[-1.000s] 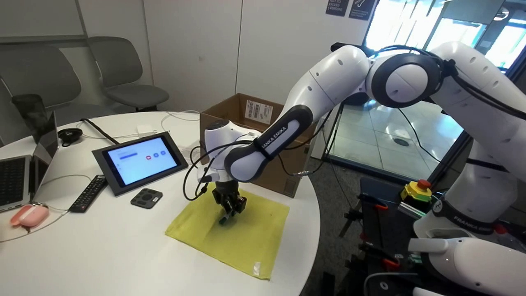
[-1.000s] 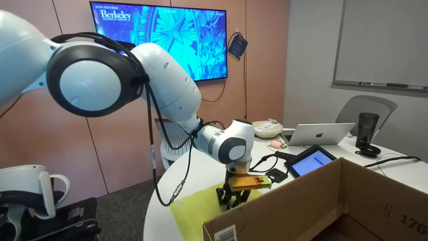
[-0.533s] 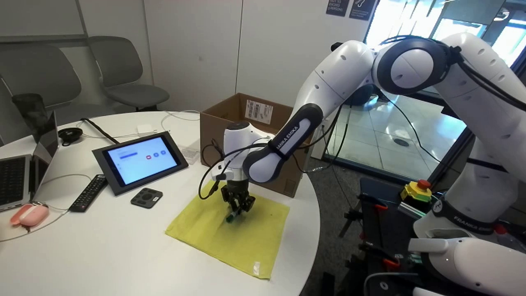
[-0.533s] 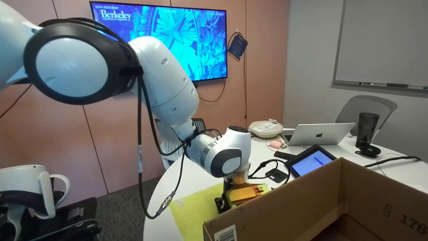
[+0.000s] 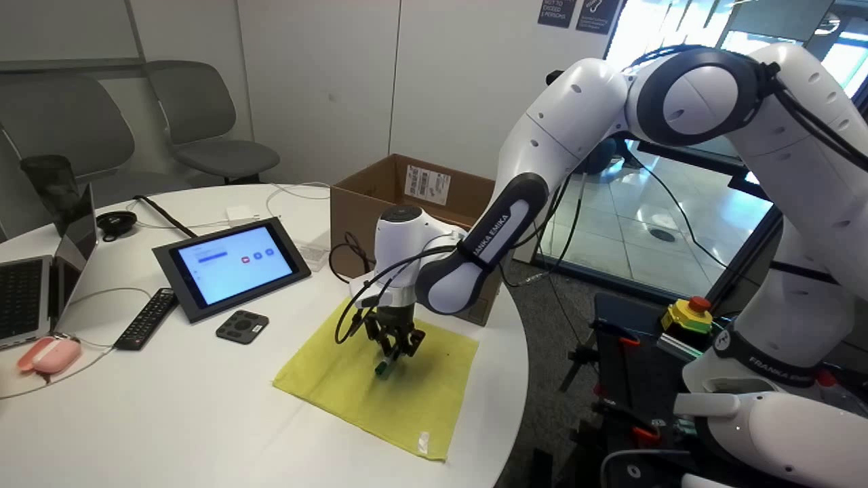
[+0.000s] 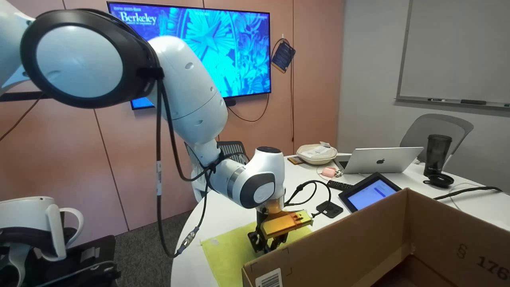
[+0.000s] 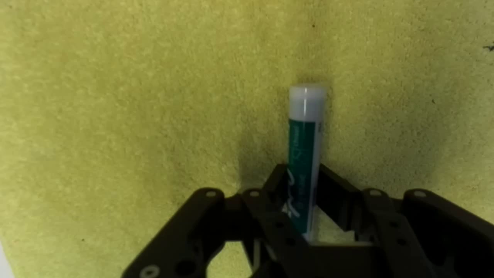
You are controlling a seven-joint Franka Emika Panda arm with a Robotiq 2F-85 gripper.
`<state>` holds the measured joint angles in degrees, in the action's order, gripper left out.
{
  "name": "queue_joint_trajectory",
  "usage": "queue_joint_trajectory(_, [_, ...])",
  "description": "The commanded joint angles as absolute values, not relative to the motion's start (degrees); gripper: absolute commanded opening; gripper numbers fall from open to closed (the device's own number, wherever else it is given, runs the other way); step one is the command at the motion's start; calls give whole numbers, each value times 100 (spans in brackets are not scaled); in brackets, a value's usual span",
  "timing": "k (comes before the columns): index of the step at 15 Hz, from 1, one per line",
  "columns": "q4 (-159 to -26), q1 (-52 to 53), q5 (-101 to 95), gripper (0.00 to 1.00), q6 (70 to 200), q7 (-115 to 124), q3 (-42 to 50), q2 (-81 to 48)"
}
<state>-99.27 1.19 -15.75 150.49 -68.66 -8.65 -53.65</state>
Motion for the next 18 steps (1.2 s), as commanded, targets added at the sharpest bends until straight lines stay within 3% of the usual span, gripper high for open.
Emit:
queue_joint_trajectory(1, [-10201, 240, -1749, 17, 15201, -6781, -785, -5175])
queue_joint_trajectory(2, [-10212, 244, -1765, 36, 15202, -6786, -788, -5180])
queue_joint_trajectory(10, [-10805, 109, -1708, 99, 15489, -6611, -771, -4809])
queue_joint_trajectory(18, [-12322, 28, -1853, 99, 16272, -6301, -507, -3914])
